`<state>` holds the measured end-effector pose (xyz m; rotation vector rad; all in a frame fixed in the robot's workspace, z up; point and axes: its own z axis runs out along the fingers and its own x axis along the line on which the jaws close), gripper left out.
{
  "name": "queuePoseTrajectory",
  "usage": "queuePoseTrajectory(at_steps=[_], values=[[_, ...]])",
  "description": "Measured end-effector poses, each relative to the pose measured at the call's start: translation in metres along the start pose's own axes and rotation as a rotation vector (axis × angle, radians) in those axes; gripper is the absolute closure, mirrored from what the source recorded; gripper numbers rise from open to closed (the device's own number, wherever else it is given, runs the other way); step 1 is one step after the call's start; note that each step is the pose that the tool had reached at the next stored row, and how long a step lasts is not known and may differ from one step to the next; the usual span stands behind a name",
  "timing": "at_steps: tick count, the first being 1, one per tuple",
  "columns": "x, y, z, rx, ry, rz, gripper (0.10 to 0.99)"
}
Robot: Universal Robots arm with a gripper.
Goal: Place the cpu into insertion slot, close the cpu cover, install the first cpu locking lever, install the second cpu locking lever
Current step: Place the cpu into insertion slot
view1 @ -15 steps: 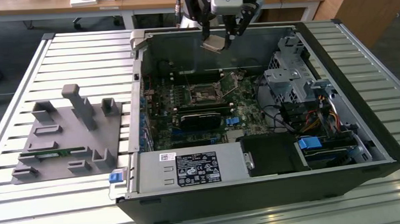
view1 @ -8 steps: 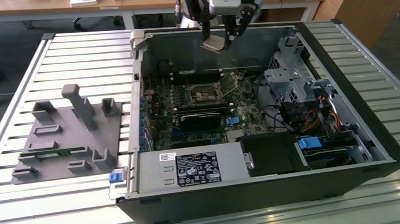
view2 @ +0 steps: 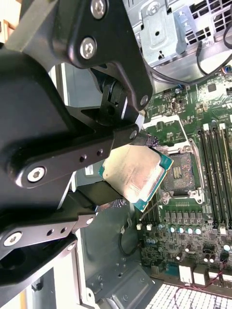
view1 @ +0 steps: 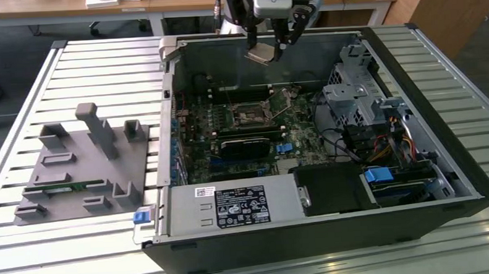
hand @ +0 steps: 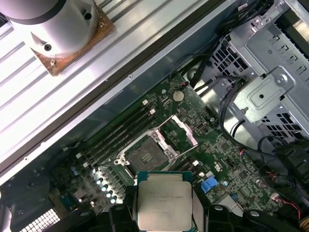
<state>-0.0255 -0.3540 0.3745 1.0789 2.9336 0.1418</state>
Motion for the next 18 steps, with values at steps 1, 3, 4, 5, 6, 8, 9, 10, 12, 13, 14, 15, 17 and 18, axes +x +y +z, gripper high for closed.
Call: queuePoseTrajectory(at_steps=[1,3,4,5,6,8,9,10,12,13,14,15,17,18], values=[[0.0000,0.0000,0.0000,0.000,-0.0003,0.003,0.545],[0.0001,-0.0001,0.0000,0.000,-0.0009,0.009,0.545],[0.0001,-0.0001,0.0000,0.000,-0.0011,0.012,0.545],[0.0001,-0.0001,0.0000,0.000,-0.0014,0.016,0.545],[0.0001,-0.0001,0.0001,0.000,-0.0017,0.019,0.545],[0.0002,-0.0001,0.0001,0.000,-0.0022,0.025,0.545],[0.0002,-0.0001,0.0001,-0.001,-0.0025,0.028,0.545],[0.0002,-0.0002,0.0001,-0.001,-0.0028,0.031,0.545],[0.0002,-0.0002,0.0002,-0.001,-0.0034,0.037,0.545],[0.0002,-0.0002,0.0002,-0.001,-0.0036,0.040,0.545],[0.0003,-0.0002,0.0002,-0.001,-0.0039,0.043,0.545],[0.0002,-0.0002,0.0002,-0.001,-0.0042,0.046,0.545],[0.0003,-0.0003,0.0003,-0.001,-0.0047,0.053,0.545],[0.0003,-0.0003,0.0003,-0.001,-0.0050,0.056,0.545]])
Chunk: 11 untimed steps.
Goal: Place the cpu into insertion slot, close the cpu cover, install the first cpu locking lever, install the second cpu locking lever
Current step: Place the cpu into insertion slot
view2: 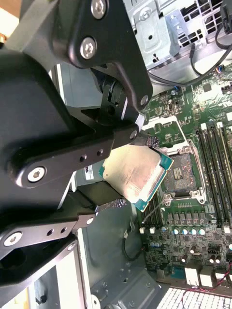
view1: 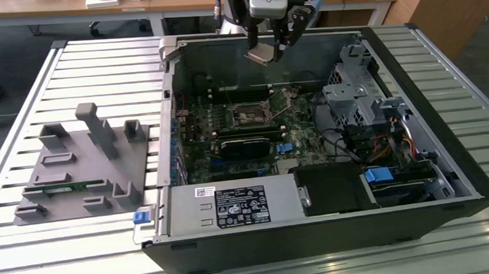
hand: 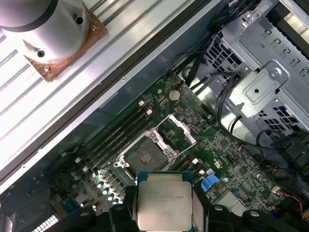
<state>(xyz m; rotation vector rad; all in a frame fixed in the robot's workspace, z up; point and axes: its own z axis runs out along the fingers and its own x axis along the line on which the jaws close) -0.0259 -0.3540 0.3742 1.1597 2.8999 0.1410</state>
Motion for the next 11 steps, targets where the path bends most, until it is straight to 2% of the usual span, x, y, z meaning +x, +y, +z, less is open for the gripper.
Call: queuePoseTrajectory(at_steps=[11], values=[[0.0002,-0.0002,0.0002,-0.001,-0.0032,0.035,0.545]])
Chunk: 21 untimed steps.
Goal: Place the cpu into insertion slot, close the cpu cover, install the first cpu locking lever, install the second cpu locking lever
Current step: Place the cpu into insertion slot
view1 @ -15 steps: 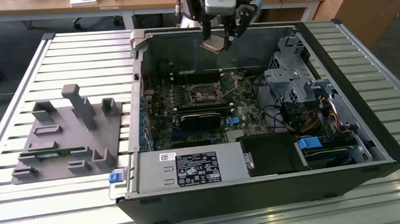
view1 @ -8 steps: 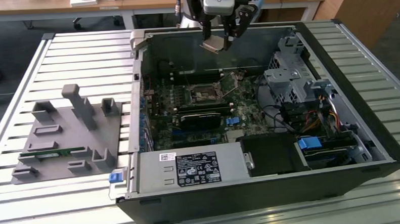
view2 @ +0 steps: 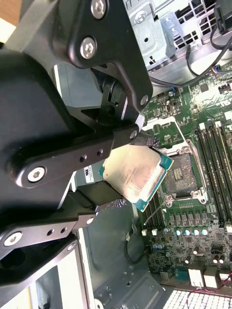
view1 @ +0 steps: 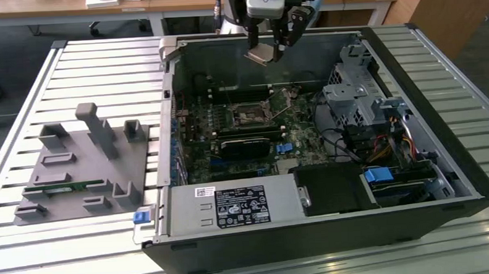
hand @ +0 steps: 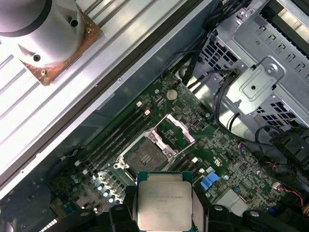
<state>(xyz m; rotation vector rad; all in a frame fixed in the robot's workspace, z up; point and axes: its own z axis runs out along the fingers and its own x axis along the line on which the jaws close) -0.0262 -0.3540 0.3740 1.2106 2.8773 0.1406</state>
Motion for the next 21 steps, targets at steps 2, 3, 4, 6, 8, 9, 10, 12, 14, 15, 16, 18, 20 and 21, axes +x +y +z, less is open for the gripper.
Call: queuePoseTrajectory(at_steps=[2,3,4,6,8,9,10,12,14,15,16,18,20,21], values=[[0.0000,0.0000,0.0000,0.000,-0.0006,0.007,0.545],[0.0001,-0.0001,0.0000,0.000,-0.0009,0.010,0.545],[0.0001,-0.0001,0.0000,0.000,-0.0012,0.013,0.545],[0.0001,-0.0001,0.0001,0.000,-0.0017,0.019,0.545],[0.0001,-0.0002,0.0001,-0.001,-0.0023,0.026,0.545],[0.0002,-0.0002,0.0001,-0.001,-0.0026,0.029,0.545],[0.0002,-0.0002,0.0001,-0.001,-0.0029,0.032,0.545],[0.0002,-0.0002,0.0001,-0.001,-0.0035,0.039,0.545],[0.0002,-0.0003,0.0002,-0.001,-0.0040,0.045,0.545],[0.0003,-0.0003,0.0002,-0.001,-0.0043,0.048,0.545],[0.0003,-0.0003,0.0002,-0.001,-0.0046,0.052,0.545],[0.0003,-0.0004,0.0002,-0.001,-0.0052,0.058,0.545],[0.0004,-0.0004,0.0003,-0.001,-0.0058,0.065,0.545],[0.0004,-0.0004,0.0003,-0.001,-0.0061,0.068,0.545]])
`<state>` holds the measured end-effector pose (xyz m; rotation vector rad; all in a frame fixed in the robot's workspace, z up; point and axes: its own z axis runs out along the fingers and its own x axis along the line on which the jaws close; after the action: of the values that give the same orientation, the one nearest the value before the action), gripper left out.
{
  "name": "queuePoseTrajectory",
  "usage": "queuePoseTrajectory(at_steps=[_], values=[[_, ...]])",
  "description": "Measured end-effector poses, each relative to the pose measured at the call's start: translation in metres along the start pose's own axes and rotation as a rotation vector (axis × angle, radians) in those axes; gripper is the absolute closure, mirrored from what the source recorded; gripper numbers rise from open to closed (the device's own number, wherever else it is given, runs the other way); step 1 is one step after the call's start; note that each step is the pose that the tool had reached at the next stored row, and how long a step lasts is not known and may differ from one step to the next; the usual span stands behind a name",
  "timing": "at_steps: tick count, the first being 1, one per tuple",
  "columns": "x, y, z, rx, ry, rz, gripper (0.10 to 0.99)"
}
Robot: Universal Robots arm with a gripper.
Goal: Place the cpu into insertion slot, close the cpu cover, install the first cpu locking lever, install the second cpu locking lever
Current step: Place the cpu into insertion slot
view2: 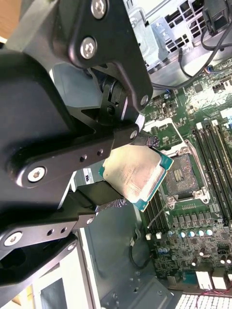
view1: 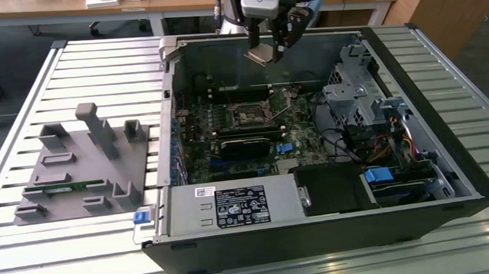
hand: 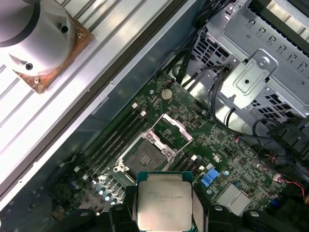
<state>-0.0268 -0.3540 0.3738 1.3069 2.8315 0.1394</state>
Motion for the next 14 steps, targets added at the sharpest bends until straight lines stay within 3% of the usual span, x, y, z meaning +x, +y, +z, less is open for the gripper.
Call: queuePoseTrajectory(at_steps=[14], values=[[0.0003,-0.0004,0.0002,-0.001,-0.0039,0.043,0.545]])
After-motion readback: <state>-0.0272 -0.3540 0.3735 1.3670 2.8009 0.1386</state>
